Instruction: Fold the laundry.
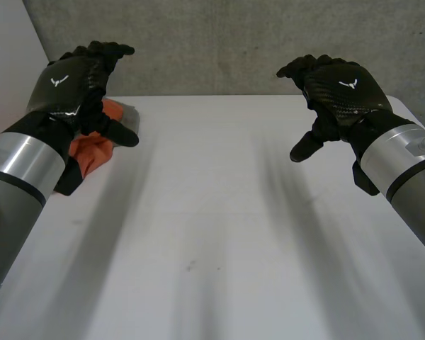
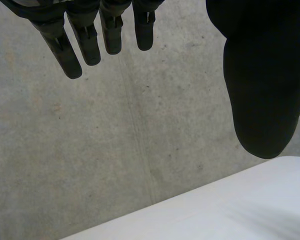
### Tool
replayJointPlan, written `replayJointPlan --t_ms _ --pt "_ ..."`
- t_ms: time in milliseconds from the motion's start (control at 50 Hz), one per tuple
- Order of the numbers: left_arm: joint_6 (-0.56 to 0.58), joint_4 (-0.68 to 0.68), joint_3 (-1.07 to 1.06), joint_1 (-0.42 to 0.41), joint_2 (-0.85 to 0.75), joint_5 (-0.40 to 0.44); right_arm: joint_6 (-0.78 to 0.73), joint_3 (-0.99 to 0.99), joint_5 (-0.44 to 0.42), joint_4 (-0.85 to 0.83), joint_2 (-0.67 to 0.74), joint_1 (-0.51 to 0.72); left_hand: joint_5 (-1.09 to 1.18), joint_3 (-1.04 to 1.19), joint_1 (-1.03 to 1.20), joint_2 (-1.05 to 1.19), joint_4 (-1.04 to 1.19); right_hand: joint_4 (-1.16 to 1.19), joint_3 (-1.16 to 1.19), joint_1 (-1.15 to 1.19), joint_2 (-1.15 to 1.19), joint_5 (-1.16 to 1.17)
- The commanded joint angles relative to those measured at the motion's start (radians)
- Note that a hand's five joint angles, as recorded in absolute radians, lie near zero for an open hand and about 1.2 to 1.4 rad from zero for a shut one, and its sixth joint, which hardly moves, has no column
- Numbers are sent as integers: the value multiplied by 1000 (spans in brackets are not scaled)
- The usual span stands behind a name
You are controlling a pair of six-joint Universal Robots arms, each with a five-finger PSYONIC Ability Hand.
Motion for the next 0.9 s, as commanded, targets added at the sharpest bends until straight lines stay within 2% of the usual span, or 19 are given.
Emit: replayJointPlan --t_ms 20,40,180,360,460,520,560,580,620,640,680,740,800,900 --pt "48 6 51 33 -25 -5 -14 -2 0 1 3 2 -42 -27 -23 -25 -23 -52 -31 -17 -35 -67" --pt "96 7 74 76 -79 -5 -22 -3 -2 1 4 5 -45 -30 -26 -27 -26 -52 -31 -17 -35 -67" --pt "238 13 195 243 -287 4 -66 -3 -2 6 9 14 -46 -31 -26 -28 -27 -52 -31 -17 -35 -67" --pt "327 36 393 369 -648 1 -72 0 -3 6 7 14 -46 -31 -26 -28 -27 -52 -31 -17 -35 -67" --pt "440 140 457 431 -797 1 -72 0 -5 6 9 16 -30 -16 -11 -13 -11 -52 -31 -17 -35 -67" --pt "476 214 474 435 -846 1 -72 0 -5 6 10 16 -4 11 15 13 15 -52 -31 -17 -35 -67" --pt "496 286 484 438 -877 4 -72 0 -5 6 10 16 137 151 156 154 155 -52 -31 -17 -35 -67" --pt "502 329 487 437 -891 4 -74 0 -5 6 12 16 349 364 369 367 368 -52 -31 -17 -35 -67" --pt "502 357 488 438 -898 4 -74 0 -6 4 12 14 553 567 572 570 572 -52 -31 -17 -35 -67" --pt "502 377 490 435 -900 2 -75 0 -5 4 12 14 842 856 861 859 861 -52 -31 -17 -35 -67" --pt "502 383 490 426 -897 4 -83 -2 -5 4 12 13 1174 1189 1193 1192 1193 -52 -31 -17 -35 -67" --pt "499 380 475 409 -886 16 -92 -2 -5 6 12 10 1176 1191 1195 1193 1195 -52 -31 -17 -35 -67" --pt "486 369 429 348 -822 64 -100 -5 -3 6 10 5 1176 1191 1195 1193 1195 -52 -31 -17 -35 -67" --pt "408 346 283 247 -609 113 -98 -15 0 4 10 -1 1176 1191 1195 1193 1195 -52 -31 -17 -35 -67"
